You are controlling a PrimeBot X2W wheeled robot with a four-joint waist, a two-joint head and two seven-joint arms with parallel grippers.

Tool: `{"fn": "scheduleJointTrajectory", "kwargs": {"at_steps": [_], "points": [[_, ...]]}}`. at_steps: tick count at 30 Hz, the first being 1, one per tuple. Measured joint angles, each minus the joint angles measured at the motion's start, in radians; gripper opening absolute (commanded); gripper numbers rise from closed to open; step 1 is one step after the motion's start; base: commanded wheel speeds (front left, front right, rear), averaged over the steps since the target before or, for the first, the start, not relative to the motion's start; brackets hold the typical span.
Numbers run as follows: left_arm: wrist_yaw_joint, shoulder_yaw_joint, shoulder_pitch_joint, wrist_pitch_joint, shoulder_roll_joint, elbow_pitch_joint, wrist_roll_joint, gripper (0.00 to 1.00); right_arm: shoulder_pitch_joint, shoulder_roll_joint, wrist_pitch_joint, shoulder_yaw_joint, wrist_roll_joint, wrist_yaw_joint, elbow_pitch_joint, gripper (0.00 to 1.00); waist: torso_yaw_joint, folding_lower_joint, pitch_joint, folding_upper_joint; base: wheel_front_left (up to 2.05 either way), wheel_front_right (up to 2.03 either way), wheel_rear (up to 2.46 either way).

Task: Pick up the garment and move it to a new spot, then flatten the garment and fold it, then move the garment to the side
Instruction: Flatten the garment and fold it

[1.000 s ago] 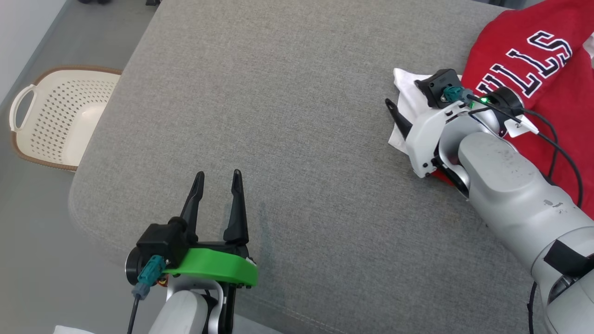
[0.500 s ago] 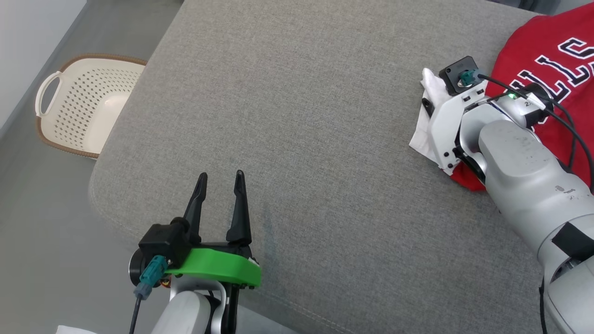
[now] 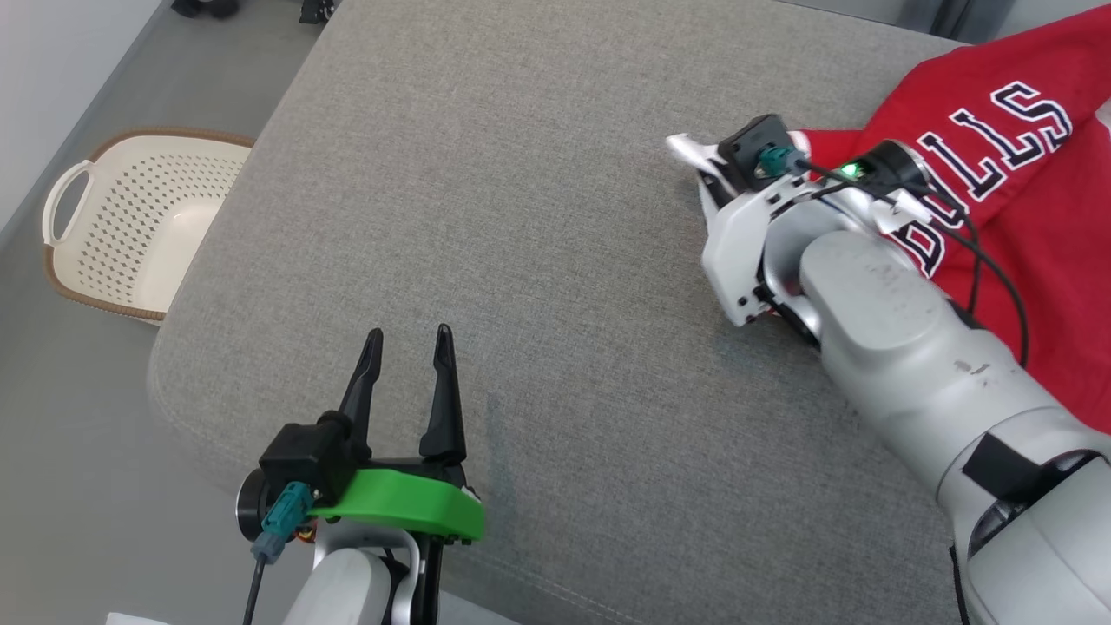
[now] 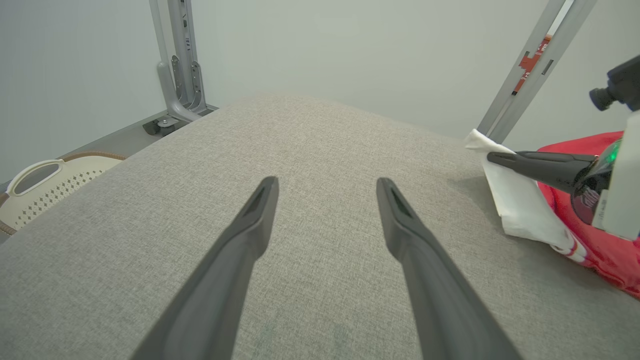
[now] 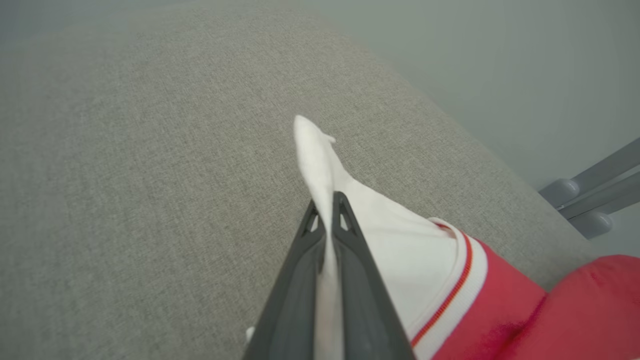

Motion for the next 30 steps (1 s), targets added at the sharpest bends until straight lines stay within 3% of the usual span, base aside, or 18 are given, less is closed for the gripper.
{"fn": "scheduleJointTrajectory", "kwargs": {"at_steps": [7, 14, 16, 22, 30], "points": [[-0.007, -0.002, 0.003, 0.000, 0.000, 0.008, 0.007, 1.00, 0.087, 0.022, 0.057, 0.197, 0.121, 0.000, -0.229, 0.00, -0.008, 0.0000, -0.019, 0.0000, 0.00, 0.00, 0.00], [-0.011, 0.002, 0.004, 0.000, 0.000, 0.012, 0.010, 1.00, 0.116, -0.065, 0.098, 0.354, 0.277, 0.000, -0.418, 0.00, -0.002, 0.0000, -0.024, 0.0000, 0.00, 0.00, 0.00], [-0.011, 0.003, 0.004, 0.000, 0.000, 0.012, 0.010, 1.00, 0.117, -0.079, 0.098, 0.382, 0.297, 0.000, -0.440, 1.00, -0.004, 0.0000, -0.023, 0.0000, 0.00, 0.00, 0.00], [-0.011, 0.009, 0.005, 0.000, 0.000, 0.009, 0.016, 1.00, 0.121, -0.107, 0.021, 0.371, 0.362, 0.000, -0.483, 1.00, -0.029, 0.0000, -0.027, 0.0000, 0.00, 0.00, 0.00], [-0.026, 0.017, -0.016, 0.000, 0.000, 0.020, 0.048, 1.00, 0.129, -0.151, -0.147, 0.184, 0.374, 0.000, -0.419, 1.00, -0.099, 0.0000, -0.050, 0.0000, 0.00, 0.00, 0.00]]}}
